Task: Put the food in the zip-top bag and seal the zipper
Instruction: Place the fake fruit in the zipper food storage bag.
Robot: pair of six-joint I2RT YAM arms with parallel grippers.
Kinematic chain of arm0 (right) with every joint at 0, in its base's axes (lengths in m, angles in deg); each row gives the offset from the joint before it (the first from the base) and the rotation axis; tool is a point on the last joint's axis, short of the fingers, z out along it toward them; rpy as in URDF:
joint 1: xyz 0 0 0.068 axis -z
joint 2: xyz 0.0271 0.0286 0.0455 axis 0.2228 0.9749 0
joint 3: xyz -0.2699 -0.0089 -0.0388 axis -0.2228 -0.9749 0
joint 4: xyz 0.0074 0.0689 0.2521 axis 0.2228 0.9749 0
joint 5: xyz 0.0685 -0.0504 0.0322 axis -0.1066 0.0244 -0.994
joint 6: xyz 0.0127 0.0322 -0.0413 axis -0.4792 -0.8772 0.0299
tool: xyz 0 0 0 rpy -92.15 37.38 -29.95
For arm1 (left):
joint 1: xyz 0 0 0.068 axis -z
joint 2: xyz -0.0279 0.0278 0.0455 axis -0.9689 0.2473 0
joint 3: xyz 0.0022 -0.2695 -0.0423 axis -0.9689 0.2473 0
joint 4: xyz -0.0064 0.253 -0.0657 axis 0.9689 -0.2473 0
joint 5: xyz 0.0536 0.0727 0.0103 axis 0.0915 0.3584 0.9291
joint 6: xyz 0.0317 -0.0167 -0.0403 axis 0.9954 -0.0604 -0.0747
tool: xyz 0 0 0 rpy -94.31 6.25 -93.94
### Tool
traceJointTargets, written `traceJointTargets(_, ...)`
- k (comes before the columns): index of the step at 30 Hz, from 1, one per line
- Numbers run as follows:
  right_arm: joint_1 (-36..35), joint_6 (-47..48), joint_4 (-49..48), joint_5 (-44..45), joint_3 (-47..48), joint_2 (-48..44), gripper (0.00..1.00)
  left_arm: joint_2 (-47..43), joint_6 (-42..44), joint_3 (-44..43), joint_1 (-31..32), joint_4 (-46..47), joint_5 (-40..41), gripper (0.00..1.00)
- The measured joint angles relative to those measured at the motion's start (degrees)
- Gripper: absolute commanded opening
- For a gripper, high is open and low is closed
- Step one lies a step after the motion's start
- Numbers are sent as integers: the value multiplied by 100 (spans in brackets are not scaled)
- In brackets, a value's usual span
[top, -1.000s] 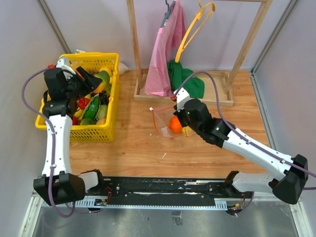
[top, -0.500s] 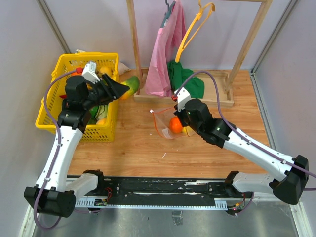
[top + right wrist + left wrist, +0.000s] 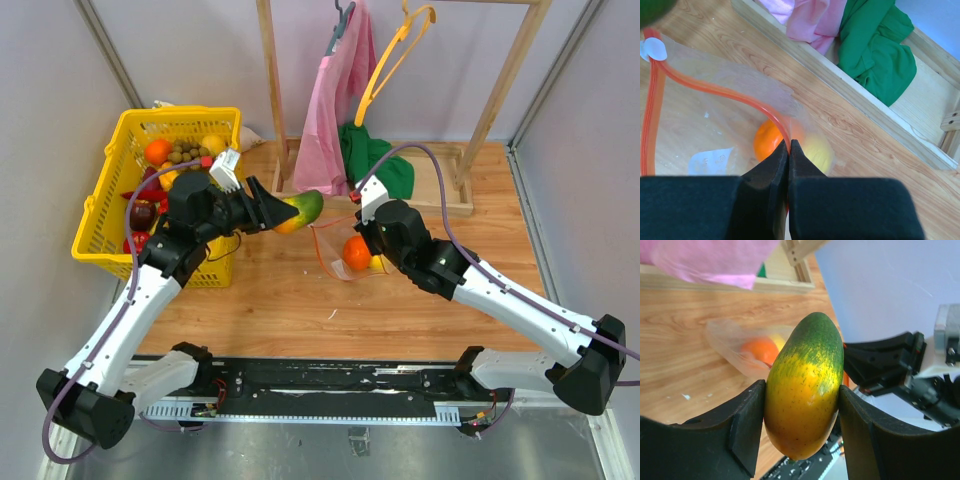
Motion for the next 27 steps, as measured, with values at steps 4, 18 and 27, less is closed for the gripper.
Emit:
traceJointTargets(4,2,0,0,72,0,0,1,-55,-116,68,358,17,-20,18)
traceJointTargets(18,0,-2,-2,105,0,0,1,192,-332,350,1217,42,-234,17)
traceJointTargets(27,0,-4,-4,94,0,-2,1,933,-391,127,1633,-306,127,14)
